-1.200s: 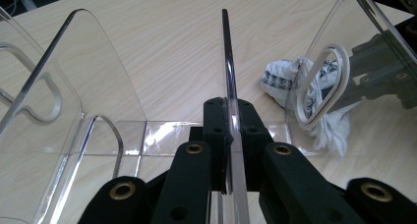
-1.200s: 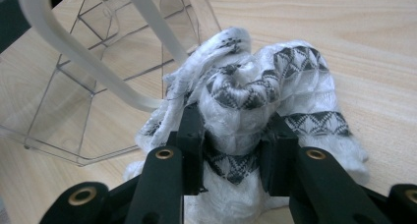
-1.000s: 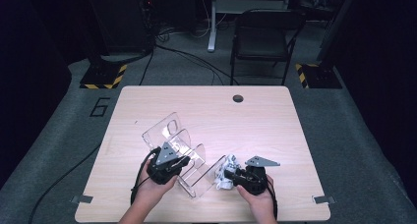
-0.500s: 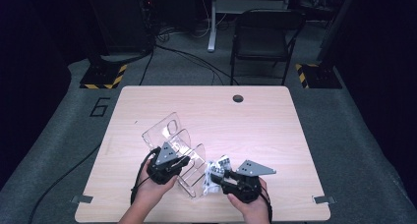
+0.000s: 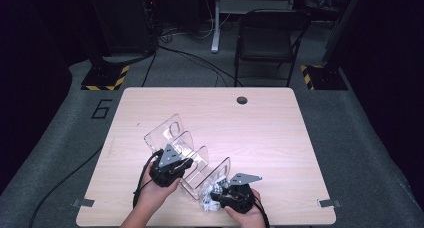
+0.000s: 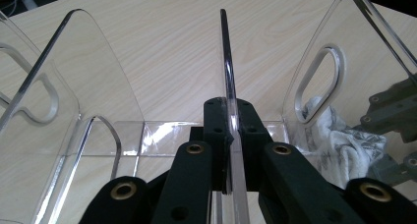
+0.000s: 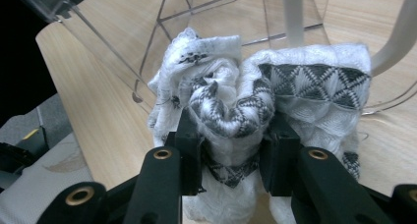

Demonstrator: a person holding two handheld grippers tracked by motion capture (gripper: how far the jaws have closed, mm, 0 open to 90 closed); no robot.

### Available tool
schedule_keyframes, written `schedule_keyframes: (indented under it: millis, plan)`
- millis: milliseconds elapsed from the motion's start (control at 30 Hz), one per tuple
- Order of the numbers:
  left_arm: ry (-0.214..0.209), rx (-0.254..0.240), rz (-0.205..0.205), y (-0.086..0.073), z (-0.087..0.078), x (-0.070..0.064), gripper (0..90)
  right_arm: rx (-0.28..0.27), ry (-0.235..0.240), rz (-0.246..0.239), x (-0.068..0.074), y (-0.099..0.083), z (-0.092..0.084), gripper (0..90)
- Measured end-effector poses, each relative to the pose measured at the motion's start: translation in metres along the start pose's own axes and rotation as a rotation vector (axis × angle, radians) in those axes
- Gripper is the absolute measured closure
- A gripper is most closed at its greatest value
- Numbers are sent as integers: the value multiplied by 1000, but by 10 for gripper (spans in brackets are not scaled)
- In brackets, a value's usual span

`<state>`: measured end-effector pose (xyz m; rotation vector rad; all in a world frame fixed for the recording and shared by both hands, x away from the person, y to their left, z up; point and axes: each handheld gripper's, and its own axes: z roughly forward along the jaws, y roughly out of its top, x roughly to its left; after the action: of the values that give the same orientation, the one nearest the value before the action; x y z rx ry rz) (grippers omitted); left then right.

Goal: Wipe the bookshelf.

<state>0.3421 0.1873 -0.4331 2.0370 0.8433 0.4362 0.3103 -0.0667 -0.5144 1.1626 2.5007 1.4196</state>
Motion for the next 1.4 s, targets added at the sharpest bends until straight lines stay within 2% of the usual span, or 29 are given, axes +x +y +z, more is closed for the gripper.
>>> schedule_keyframes:
  millis: [67, 133, 233, 333, 433, 600, 767, 800, 900, 967, 1033, 1067, 1100, 1167, 1300, 1400]
  plan:
    - [-1, 0, 1, 0, 0, 0, 861, 0, -1, 0, -3, 1, -1, 662]
    - [-1, -1, 2, 0, 0, 0, 861, 2, -2, 27, -5, 3, -2, 661]
    - [0, 1, 2, 0, 0, 0, 861, -6, -11, 38, -10, 5, -4, 659]
    - [0, 0, 2, 0, 0, 0, 861, -16, -30, 47, -8, 10, -9, 656]
    - [1, -2, -1, 0, 0, 0, 861, -48, -29, 29, -3, 19, -19, 652]
    - [4, -6, 1, 0, 0, 0, 860, -133, -21, 0, 3, 37, -39, 642]
    - [4, -4, -2, 0, 1, 0, 860, -165, -19, 11, 1, 35, -39, 628]
    - [4, -5, 0, 0, 1, 0, 860, -165, -23, 18, 0, 33, -36, 624]
    - [4, -3, -1, 0, 0, 0, 860, -121, -42, 15, -3, 24, -25, 610]
    - [4, -2, -1, 0, 0, 0, 860, -80, -59, 6, -6, 16, -17, 608]
    - [4, -2, -1, 0, 0, 0, 860, -40, -66, 20, -9, 8, -8, 612]
    - [4, -2, -1, 0, 0, 0, 859, -38, -63, 15, -12, 5, -6, 612]
    - [2, 0, -1, 0, 0, 0, 859, -45, -50, 39, -13, 3, -5, 611]
    - [2, 1, -1, 0, 0, 0, 860, -34, -43, 48, -14, 5, -6, 608]
    - [3, 0, -1, 0, 0, 0, 860, -12, -52, 28, -11, 12, -8, 593]
    - [2, 1, -1, 0, 0, 0, 860, -21, -47, 39, -12, 10, -7, 559]
